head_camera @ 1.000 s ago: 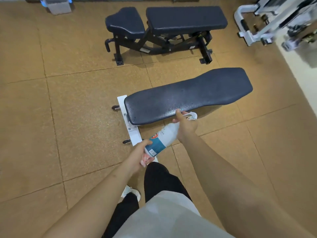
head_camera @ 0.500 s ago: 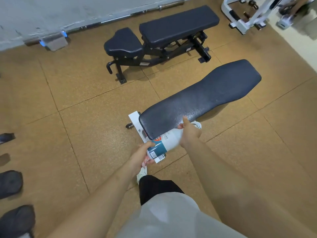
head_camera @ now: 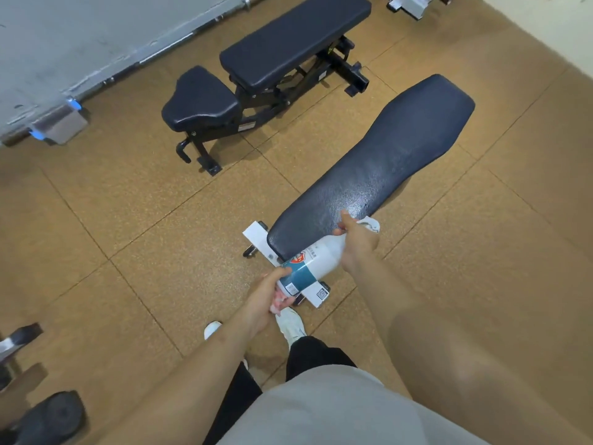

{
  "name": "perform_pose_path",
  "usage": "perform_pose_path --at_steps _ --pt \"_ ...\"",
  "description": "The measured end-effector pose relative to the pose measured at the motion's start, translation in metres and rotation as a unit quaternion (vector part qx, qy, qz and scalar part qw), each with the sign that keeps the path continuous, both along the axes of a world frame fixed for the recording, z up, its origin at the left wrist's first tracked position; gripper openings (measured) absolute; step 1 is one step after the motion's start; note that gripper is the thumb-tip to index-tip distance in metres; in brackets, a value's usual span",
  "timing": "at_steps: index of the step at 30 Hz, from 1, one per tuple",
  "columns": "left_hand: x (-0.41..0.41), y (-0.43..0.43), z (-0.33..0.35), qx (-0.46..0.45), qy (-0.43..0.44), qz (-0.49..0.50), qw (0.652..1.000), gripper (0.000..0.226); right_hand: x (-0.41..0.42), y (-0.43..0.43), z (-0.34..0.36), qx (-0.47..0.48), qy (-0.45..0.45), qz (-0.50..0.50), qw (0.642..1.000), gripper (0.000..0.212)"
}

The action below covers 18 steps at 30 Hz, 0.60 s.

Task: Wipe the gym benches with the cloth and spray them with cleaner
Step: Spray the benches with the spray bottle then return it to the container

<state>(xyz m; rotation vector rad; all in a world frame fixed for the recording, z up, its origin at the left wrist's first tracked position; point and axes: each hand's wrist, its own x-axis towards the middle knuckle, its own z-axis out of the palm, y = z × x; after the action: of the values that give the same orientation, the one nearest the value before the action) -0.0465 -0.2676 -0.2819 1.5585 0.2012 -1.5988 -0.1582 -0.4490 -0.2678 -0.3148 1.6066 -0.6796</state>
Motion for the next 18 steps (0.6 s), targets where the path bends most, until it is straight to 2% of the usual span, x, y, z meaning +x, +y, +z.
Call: perform_pose_path --at_steps 4,8,13,18 --pt "0.029 -0.013 0.003 -0.021 0.045 -0.047 0.998 0.042 0.013 -0.003 0.006 -0.015 0.028 -0.066 0.997 0.029" --pt "0.067 -0.019 0.005 -0.027 0.055 -0.100 0.993 0.047 0.033 0.011 0.014 -0.041 0.004 -0.121 0.992 0.031" --pt "0.128 -0.005 0.013 -0.034 0.042 -0.166 0.985 0.071 0.078 0.036 0.024 -0.046 0.032 -0.171 0.984 0.030" --pt "0.194 0.008 0.025 -0.035 0.034 -0.165 0.985 0.052 0.144 0.055 0.036 -0.057 0.033 -0.165 0.984 0.031"
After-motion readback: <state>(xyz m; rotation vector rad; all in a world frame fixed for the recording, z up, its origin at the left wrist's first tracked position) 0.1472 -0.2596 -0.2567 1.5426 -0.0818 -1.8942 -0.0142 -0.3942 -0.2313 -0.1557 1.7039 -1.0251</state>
